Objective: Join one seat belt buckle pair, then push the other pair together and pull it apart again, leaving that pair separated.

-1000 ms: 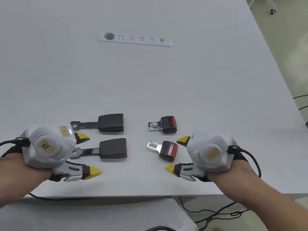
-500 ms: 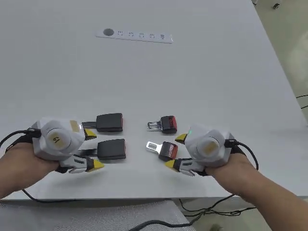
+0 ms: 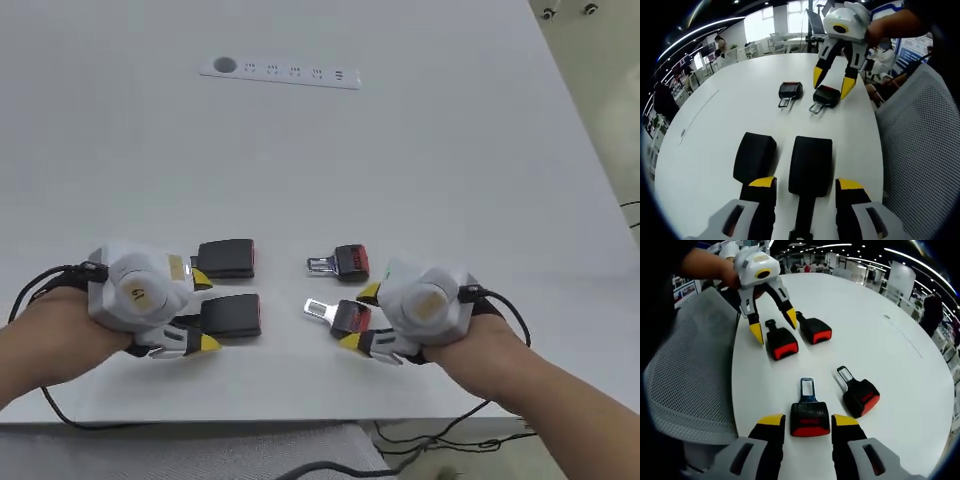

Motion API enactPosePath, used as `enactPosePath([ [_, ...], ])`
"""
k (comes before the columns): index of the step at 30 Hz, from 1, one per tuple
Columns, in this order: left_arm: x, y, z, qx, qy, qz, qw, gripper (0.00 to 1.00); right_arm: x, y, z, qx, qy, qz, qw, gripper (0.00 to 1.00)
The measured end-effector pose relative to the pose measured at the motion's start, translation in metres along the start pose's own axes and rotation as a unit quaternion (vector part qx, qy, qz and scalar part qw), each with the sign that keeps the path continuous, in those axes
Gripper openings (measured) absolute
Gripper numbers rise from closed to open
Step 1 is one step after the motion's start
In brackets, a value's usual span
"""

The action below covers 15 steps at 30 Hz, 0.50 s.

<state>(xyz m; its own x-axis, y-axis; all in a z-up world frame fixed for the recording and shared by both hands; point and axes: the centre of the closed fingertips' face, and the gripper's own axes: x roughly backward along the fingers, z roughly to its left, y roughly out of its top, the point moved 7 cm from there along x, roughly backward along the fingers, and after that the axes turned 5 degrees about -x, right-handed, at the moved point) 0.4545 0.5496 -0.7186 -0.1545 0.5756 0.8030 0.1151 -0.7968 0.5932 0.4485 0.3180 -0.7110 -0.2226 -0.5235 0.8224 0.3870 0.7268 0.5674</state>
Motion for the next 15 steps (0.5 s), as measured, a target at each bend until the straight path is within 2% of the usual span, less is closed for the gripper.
enactPosePath([
  [11,-0.011,-0.002,0.001,-0.021,-0.036,0.009,0.9991,0.37,-0.009,-0.005,-0.004,0.019,0.018,0.028,0.9993,0.32],
  [15,-0.014,-0.003,0.003,-0.023,-0.039,0.008,0.9989,0.35,-0.010,-0.007,-0.005,0.024,0.026,0.033,0.9988,0.33],
])
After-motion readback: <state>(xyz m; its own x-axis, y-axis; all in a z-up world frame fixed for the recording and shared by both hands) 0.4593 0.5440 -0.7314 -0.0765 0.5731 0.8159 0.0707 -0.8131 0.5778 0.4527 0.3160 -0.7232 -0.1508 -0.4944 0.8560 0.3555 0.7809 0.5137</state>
